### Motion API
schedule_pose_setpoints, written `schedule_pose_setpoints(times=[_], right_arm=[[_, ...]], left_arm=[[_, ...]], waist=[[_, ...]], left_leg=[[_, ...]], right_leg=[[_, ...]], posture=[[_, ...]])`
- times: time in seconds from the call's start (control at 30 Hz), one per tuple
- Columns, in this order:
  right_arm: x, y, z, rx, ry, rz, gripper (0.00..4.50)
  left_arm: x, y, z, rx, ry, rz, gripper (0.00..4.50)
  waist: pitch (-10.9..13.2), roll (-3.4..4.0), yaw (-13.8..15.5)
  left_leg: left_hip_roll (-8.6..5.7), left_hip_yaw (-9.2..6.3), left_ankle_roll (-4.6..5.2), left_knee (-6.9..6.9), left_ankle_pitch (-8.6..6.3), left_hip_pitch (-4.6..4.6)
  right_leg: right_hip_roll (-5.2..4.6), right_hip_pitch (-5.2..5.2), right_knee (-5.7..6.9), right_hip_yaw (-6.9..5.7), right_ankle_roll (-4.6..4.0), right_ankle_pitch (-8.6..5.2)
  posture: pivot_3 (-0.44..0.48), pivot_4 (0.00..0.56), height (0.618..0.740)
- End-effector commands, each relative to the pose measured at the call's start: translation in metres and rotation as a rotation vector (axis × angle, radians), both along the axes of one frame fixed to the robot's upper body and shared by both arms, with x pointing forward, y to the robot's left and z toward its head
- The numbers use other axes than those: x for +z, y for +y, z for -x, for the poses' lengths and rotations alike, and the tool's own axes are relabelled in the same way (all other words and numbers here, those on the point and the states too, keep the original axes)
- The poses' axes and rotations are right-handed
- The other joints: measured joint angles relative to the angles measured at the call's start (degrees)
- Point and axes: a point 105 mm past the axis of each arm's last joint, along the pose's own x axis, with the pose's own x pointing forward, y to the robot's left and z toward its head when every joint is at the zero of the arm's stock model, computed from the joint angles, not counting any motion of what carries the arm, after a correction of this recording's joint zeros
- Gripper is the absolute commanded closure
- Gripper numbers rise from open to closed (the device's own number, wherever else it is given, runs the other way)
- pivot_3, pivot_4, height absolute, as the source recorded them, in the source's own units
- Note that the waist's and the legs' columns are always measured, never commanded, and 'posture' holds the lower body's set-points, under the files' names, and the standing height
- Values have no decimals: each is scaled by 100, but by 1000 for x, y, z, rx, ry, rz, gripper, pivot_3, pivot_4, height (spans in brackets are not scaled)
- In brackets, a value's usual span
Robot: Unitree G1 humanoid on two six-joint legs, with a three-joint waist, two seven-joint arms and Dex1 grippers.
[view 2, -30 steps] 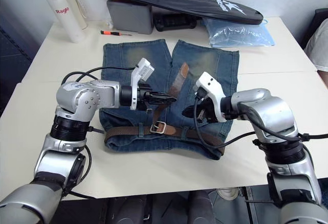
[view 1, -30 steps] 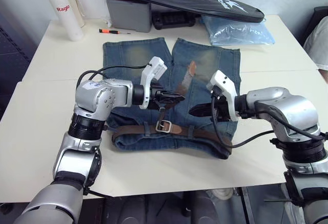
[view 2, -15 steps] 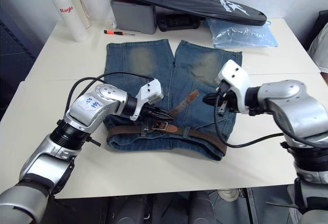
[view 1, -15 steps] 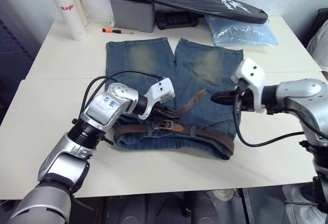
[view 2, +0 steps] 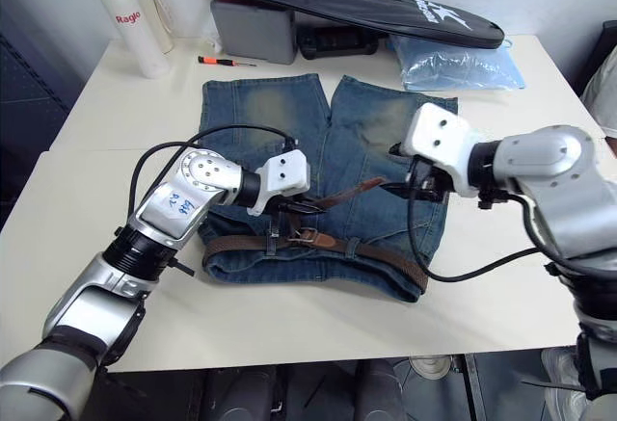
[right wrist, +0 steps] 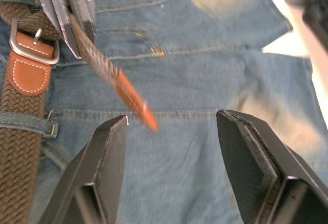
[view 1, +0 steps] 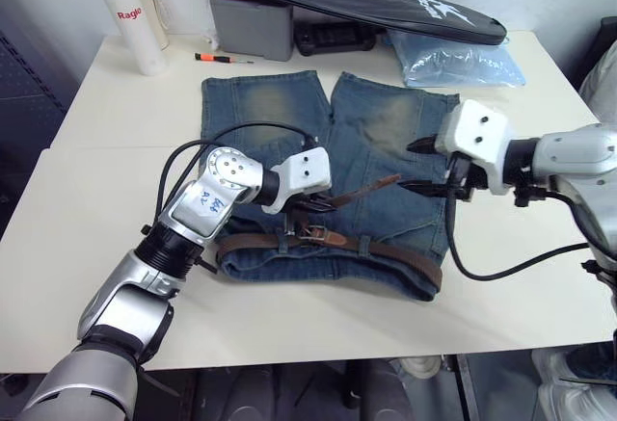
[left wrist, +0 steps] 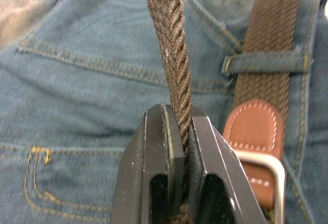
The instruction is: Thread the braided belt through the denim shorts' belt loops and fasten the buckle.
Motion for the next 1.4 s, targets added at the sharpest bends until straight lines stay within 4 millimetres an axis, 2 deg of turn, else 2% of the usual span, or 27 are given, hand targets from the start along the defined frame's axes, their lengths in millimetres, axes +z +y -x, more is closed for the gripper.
schedule_pose_setpoints(times=[0.03,0.2,0.23,0.27,0.43,0.53,0.6,0.67,0.73,0.77,0.8,0.9,1.1,1.2,1.27,1.33,1.37,1.4], right_arm=[[8,9,0,47,-72,43,1483],[3,13,0,74,-47,53,1483],[1,13,0,75,-35,55,2038],[-1,13,0,75,-26,56,2243],[-6,11,1,69,3,62,4476],[-6,9,0,60,5,66,4476],[-6,9,0,57,4,67,4500],[-7,9,-1,56,4,68,4500],[-7,11,-1,57,6,67,4500],[-7,11,-1,58,7,66,4500],[-8,13,-1,60,8,65,4500],[-9,18,-1,71,11,55,4500],[-9,21,0,72,17,38,4500],[-9,20,0,66,16,36,4500],[-8,20,0,63,15,33,4500],[-6,19,1,61,13,31,4500],[-6,19,1,60,13,30,4500],[-5,19,1,58,11,27,4500]], left_arm=[[9,-3,0,-21,-35,21,4500],[12,-6,0,-20,-41,26,4500],[12,-6,-1,-17,-42,29,4500],[13,-5,-2,-15,-42,30,4500],[15,-3,-4,0,-47,41,4500],[21,-2,-10,35,-44,71,4500],[29,-3,-13,64,-12,119,3630],[33,-4,-13,64,3,138,3140],[38,-7,-13,49,-26,141,2304],[41,-9,-14,48,-44,150,1861],[45,-13,-14,46,-72,162,1144],[47,-20,-16,42,-107,157,248],[49,-30,-16,16,-121,167,248],[50,-33,-17,12,-120,169,988],[47,-33,-16,-1,-116,159,1636],[44,-33,-15,-18,-111,142,2456],[43,-33,-15,-22,-111,138,3005],[42,-34,-15,-26,-118,131,3310]], waist=[[0,0,0],[0,0,12],[0,0,8],[0,0,6],[0,0,5],[0,0,5],[0,0,8],[0,0,10],[0,0,5],[0,0,5],[0,0,4],[0,0,6],[0,0,5],[0,0,6],[0,0,4],[0,0,3],[0,0,3],[0,0,3]], left_leg=[[0,0,0,1,0,-1],[0,-1,3,8,-2,-5],[0,-1,3,9,-2,-5],[0,-1,3,9,-2,-5],[0,-1,3,10,-2,-5],[0,-1,3,10,-2,-5],[0,-1,3,12,-2,-5],[0,-1,3,15,-2,-6],[0,-1,4,15,-2,-5],[0,-1,4,15,-2,-5],[0,-1,4,14,-2,-5],[0,-1,4,16,-2,-5],[0,-1,4,18,-2,-5],[0,-1,4,20,-2,-5],[0,-1,4,20,-2,-5],[0,-1,4,19,-2,-5],[0,-1,4,19,-2,-5],[0,-1,4,19,-2,-5]], right_leg=[[0,0,0,0,0,0],[-1,1,0,-1,3,2],[-1,1,1,-1,3,2],[-1,1,1,-1,3,2],[0,0,3,-1,3,2],[-1,1,4,-1,3,2],[0,1,4,-1,3,2],[0,1,7,-1,4,2],[-1,1,7,-1,4,3],[-1,1,7,0,4,3],[-1,1,7,0,4,3],[-1,1,7,0,4,3],[-1,1,10,0,4,3],[-1,1,10,0,4,3],[-1,1,10,0,4,3],[-1,1,10,0,4,3],[-1,1,10,0,4,3],[-1,1,10,0,4,3]], posture=[[0,150,740],[0,150,740],[0,150,740],[0,150,740],[0,150,740],[0,150,740],[0,150,740],[0,150,740],[0,150,740],[0,150,740],[0,150,740],[0,150,740],[0,150,740],[0,150,740],[0,150,740],[0,150,740],[0,150,740],[0,150,740]])
